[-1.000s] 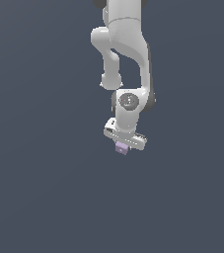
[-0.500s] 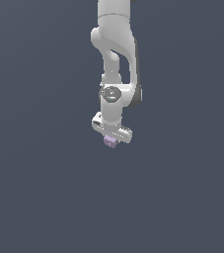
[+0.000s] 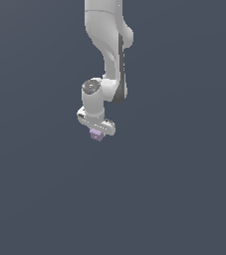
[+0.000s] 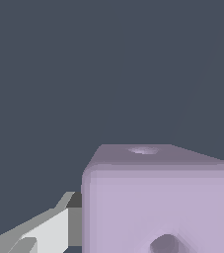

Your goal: Pick up the object and move it to a goal position.

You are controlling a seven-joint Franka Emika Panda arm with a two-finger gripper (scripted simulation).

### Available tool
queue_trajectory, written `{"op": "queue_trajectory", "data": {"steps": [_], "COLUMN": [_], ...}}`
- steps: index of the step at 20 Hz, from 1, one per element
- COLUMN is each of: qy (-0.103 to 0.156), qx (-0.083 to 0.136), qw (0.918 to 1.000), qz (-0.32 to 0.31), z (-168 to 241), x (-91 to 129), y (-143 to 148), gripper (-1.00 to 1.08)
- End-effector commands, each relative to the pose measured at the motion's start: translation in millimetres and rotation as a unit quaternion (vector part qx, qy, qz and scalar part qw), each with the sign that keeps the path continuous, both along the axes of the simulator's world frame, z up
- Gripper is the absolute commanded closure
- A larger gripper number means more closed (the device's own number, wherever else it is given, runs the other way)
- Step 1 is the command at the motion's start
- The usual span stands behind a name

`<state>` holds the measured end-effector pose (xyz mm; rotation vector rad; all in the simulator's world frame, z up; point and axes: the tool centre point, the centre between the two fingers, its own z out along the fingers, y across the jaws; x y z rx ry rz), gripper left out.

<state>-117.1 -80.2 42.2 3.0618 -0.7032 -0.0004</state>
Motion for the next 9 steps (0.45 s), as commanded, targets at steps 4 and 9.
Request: {"op": "queue_trajectory", "data": {"steps": [4, 9], "qy": [0.000, 0.000], "qx": [0.000, 0.000], "qw": [1.0000, 1.0000], "qz": [0.001, 0.001], "z": [1, 1], "x": [-14, -17], "y": [-25, -32], "gripper": [1.08, 1.08]}}
